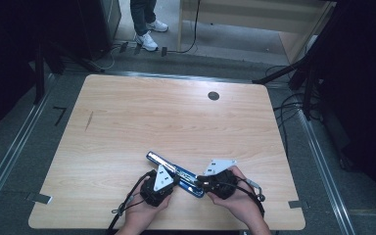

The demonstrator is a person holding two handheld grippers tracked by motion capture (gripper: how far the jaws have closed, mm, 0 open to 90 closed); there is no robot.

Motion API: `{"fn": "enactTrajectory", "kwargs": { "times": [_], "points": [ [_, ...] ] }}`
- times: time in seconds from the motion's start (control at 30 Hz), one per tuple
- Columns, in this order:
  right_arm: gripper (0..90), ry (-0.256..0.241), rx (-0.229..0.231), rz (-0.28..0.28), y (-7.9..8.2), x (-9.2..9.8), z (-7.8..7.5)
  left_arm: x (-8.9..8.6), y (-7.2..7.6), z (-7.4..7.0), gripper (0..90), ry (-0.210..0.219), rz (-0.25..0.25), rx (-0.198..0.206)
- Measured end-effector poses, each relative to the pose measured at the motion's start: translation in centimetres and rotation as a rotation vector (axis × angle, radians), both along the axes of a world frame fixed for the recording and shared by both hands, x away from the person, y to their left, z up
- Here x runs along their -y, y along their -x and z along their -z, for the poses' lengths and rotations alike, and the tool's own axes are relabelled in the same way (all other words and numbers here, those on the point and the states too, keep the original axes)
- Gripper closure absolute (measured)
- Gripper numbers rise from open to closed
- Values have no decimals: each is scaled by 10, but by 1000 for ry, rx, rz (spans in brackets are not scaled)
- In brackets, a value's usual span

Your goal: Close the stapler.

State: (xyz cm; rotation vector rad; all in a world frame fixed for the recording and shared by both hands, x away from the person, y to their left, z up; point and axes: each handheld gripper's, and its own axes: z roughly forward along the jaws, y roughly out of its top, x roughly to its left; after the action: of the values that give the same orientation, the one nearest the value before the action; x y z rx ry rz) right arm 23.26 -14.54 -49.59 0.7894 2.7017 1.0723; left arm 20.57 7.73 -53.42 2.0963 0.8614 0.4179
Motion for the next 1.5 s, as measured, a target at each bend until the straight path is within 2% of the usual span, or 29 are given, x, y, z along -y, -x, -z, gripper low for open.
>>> {"fn": "enactTrajectory", "kwargs": {
  "times": [0.8, 1.27, 1.5],
  "points": [
    [792, 27, 50, -6, 4, -3, -5, 0, 0, 0, 900, 0, 0, 0],
    [792, 41, 48, -10, 4, -2, -5, 0, 0, 0, 900, -3, 1, 2],
    [792, 31, 43, -14, 4, -2, -6, 0, 0, 0, 900, -3, 2, 2]
  ]
}}
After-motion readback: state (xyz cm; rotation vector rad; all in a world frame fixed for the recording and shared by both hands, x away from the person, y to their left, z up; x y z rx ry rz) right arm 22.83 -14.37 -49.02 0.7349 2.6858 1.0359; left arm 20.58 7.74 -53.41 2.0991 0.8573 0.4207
